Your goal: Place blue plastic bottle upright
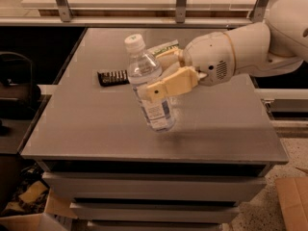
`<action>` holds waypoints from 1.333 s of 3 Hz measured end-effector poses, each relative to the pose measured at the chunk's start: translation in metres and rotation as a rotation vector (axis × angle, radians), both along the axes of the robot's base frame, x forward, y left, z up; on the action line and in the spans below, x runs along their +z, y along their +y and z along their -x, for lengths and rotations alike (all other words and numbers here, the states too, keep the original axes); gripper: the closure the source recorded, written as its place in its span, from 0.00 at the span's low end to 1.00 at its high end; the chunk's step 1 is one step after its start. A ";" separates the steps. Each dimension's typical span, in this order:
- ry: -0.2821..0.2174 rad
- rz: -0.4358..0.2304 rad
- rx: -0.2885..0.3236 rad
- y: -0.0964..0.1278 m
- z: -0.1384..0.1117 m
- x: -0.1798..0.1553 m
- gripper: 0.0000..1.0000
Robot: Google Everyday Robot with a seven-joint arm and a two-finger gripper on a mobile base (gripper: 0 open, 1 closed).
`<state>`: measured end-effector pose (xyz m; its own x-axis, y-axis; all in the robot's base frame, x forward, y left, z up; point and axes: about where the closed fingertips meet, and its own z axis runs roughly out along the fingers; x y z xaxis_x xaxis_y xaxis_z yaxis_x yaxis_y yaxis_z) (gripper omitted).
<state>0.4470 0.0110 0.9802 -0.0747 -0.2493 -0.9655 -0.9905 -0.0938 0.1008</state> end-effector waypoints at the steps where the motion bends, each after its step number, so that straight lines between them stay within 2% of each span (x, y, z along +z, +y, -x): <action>1: 0.005 -0.065 -0.030 -0.001 -0.006 -0.010 1.00; 2: 0.005 -0.114 -0.042 -0.003 -0.013 -0.021 1.00; 4: -0.021 -0.153 -0.059 -0.015 -0.027 -0.035 1.00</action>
Offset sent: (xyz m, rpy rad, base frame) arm 0.0242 -0.0116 -0.0359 0.1737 0.0098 -0.0653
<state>0.4735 -0.0038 0.9451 -0.0641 -0.0951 -0.9934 -0.9964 -0.0485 0.0690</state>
